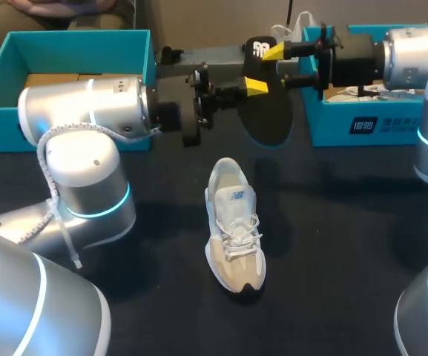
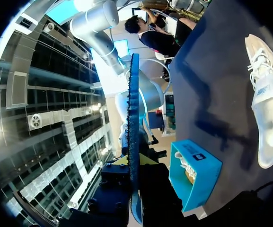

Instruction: Take the shoe out of the shoebox, open the shoe tongue, remove and reinsert the insole, then place the shoe into the shoebox

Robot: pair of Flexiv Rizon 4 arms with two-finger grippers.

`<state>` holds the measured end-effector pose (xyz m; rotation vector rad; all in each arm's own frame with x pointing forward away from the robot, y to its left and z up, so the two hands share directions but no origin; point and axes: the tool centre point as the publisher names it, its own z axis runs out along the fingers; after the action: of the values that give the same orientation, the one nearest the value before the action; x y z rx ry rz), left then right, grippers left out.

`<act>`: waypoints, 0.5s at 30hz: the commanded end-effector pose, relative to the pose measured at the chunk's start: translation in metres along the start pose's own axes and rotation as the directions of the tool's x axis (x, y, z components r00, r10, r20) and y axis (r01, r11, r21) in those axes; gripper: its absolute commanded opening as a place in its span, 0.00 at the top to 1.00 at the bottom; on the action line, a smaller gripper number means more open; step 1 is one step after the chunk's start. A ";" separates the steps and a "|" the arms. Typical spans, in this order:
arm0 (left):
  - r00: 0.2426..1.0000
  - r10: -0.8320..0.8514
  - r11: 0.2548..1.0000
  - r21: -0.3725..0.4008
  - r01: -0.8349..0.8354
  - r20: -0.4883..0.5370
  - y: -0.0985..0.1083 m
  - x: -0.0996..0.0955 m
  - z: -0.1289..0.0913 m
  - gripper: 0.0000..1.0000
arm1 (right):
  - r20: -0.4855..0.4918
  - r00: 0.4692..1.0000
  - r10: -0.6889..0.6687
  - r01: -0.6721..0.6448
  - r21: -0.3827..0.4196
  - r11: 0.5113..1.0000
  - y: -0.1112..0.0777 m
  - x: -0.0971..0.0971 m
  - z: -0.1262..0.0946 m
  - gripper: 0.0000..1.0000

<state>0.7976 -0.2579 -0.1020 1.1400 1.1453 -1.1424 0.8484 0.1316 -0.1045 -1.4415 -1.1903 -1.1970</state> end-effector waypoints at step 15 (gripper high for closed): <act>0.999 -0.022 0.998 0.058 0.024 -0.041 -0.017 -0.009 -0.049 1.00 | -0.022 0.966 -0.259 0.260 0.080 0.962 -0.033 -0.016 -0.066 0.00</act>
<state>0.7781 -0.2149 -0.0984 1.1880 1.1631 -1.1779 0.8095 0.0828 -0.1060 -1.2782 -1.4331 -1.3035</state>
